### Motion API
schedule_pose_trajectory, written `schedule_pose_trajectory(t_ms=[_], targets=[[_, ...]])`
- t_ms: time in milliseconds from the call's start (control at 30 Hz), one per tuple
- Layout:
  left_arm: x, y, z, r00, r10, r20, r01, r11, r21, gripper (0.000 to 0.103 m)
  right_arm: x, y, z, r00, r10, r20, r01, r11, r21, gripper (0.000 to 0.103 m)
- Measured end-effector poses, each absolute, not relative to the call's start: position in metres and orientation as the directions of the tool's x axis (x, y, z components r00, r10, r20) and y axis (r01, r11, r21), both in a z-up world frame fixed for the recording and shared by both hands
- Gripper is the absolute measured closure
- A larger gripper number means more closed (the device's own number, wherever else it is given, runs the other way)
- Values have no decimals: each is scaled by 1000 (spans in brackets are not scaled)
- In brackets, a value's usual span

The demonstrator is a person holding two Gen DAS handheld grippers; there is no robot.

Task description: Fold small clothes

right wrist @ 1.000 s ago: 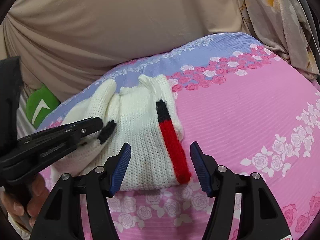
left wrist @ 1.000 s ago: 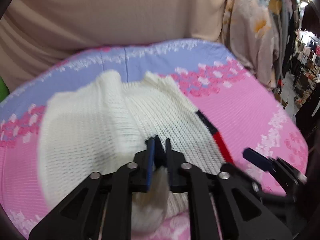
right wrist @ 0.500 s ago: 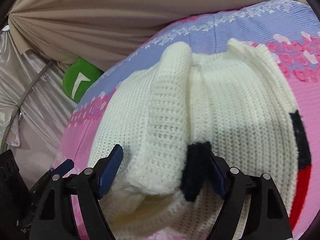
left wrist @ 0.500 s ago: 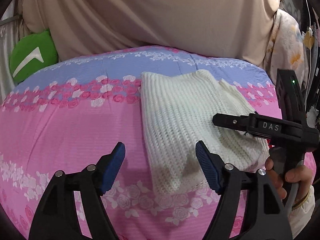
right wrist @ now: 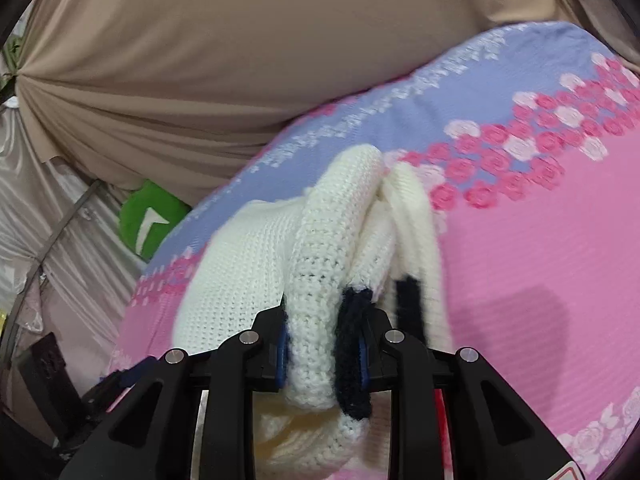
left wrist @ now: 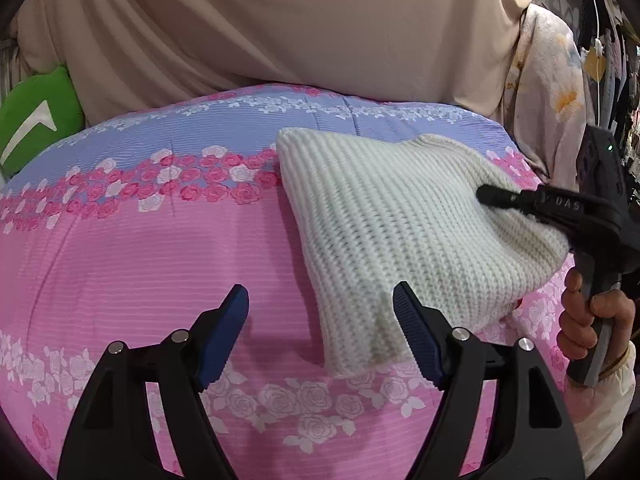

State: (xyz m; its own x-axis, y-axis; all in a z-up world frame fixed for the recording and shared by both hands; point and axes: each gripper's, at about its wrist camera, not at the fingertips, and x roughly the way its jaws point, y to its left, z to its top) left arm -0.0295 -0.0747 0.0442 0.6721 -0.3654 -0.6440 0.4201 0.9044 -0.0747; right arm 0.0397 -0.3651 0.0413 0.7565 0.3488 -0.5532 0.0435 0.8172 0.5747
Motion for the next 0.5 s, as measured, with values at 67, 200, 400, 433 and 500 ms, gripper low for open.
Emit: schedule_pose_trajectory(t_ms=[67, 200, 400, 433, 500], targets=[[-30, -86, 40, 666, -362, -653, 429, 901, -61, 31, 39, -376, 20, 739, 337, -584, 83, 814, 575, 80], [-29, -105, 32, 656, -341, -673, 438, 899, -29, 31, 38, -376, 17, 745, 362, -560, 66, 796, 602, 79], [-28, -113, 23, 645, -314, -696, 428, 904, -11, 31, 39, -371, 18, 745, 337, -576, 65, 823, 564, 77], [-30, -113, 22, 642, -313, -700, 430, 903, -9, 31, 38, -372, 18, 744, 341, -574, 64, 819, 570, 77], [-35, -113, 21, 632, -320, -706, 449, 894, -3, 30, 36, -374, 19, 743, 343, -574, 64, 819, 571, 77]])
